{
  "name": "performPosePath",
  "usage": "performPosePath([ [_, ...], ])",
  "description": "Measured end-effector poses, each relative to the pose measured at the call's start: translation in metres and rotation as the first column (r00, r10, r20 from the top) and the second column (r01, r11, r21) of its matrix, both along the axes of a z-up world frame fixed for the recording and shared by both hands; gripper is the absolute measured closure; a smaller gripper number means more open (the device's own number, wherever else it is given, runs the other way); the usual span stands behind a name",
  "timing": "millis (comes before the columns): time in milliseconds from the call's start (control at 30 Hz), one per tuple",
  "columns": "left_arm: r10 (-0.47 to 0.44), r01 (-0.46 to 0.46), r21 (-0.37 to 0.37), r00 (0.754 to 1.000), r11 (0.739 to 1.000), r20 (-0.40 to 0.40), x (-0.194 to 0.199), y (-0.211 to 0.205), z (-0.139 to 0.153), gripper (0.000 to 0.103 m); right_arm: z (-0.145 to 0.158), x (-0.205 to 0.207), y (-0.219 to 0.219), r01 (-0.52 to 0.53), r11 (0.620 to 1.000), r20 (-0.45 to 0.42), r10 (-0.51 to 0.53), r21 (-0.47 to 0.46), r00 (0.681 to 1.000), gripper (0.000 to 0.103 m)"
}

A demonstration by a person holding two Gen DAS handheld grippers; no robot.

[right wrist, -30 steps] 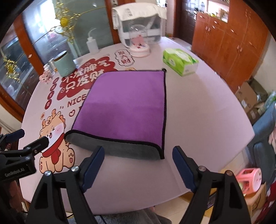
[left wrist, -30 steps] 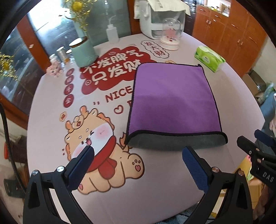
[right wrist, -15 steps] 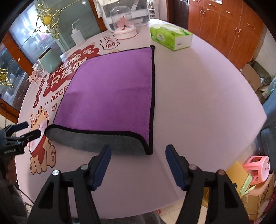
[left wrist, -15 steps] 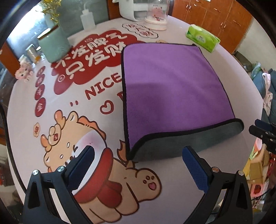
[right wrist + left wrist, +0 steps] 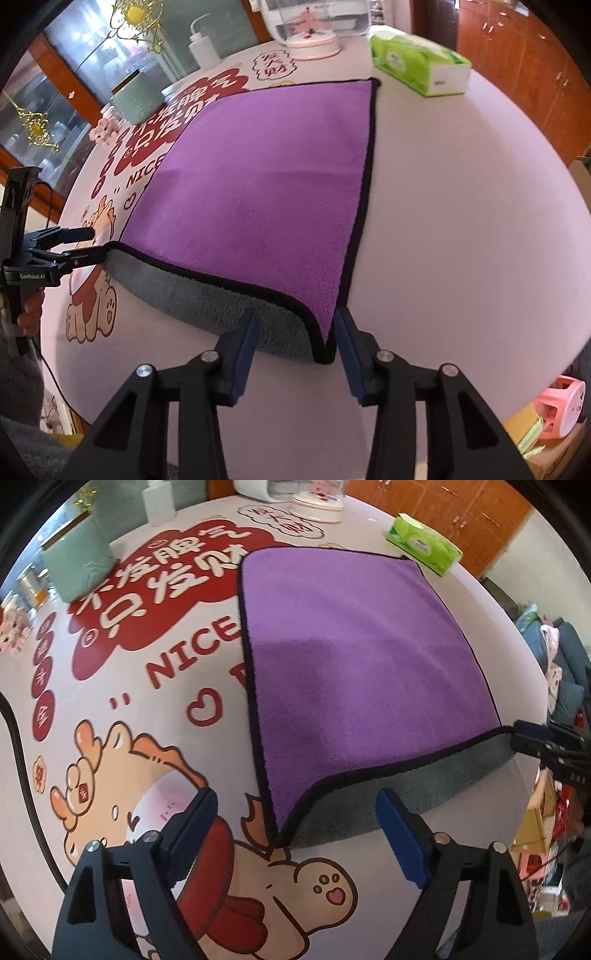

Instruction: Fold towel

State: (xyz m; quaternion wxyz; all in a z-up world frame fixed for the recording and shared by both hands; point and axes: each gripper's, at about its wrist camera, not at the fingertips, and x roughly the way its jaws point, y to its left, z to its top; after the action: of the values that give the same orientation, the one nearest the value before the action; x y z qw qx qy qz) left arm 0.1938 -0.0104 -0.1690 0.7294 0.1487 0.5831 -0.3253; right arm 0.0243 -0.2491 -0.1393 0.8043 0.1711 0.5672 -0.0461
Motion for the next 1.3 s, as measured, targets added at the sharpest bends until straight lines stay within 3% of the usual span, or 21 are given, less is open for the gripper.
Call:
performPosePath([
  [133,-0.042,0.042,0.006,0.999,0.999,-0.016,0.001,-0.006,-0.005,0.031,-0.005,0.004,-0.004,-0.025,0.999,-0.012,0.026,0.028,1.0,0.073],
  [400,-0.081,0.08,-0.008,0.996,0.997,-0.039,0.004,-0.01,-0.006,0.032,-0.005,0.005,0.0,-0.085,0.996,-0.017,0.086,0.039,0.996,0.076],
  [533,-0.092,0.093,0.003,0.994,0.996,-0.062,0.007,-0.01,-0.01,0.046,-0.005,0.005,-0.002,-0.091,0.995,-0.019,0.092,0.046,0.996,0.08],
  [667,-0.106,0.107,0.011,0.991,0.994,-0.085,0.008,-0.012,-0.015,0.05,-0.006,0.004,-0.004,-0.092,0.994,-0.021,0.094,0.052,0.995,0.081],
  [867,-0.117,0.118,0.003,0.986,0.993,-0.12,0.008,-0.014,-0.02,0.065,-0.007,0.004,-0.004,-0.1,0.994,-0.025,0.102,0.052,0.995,0.086],
  [1033,-0.139,0.143,0.026,0.984,0.989,-0.11,0.003,-0.019,-0.02,0.072,-0.007,0.002,-0.004,-0.098,0.994,-0.025,0.099,0.04,0.995,0.09],
  [1133,-0.14,0.145,0.043,0.985,0.988,-0.101,0.0,-0.021,-0.019,0.087,-0.007,0.002,-0.004,-0.1,0.994,-0.025,0.101,0.038,0.995,0.093],
  [1300,-0.115,0.121,0.074,0.99,0.99,-0.079,-0.002,-0.021,-0.019,0.094,-0.005,0.001,-0.001,-0.111,0.994,-0.021,0.111,0.011,0.994,0.095],
])
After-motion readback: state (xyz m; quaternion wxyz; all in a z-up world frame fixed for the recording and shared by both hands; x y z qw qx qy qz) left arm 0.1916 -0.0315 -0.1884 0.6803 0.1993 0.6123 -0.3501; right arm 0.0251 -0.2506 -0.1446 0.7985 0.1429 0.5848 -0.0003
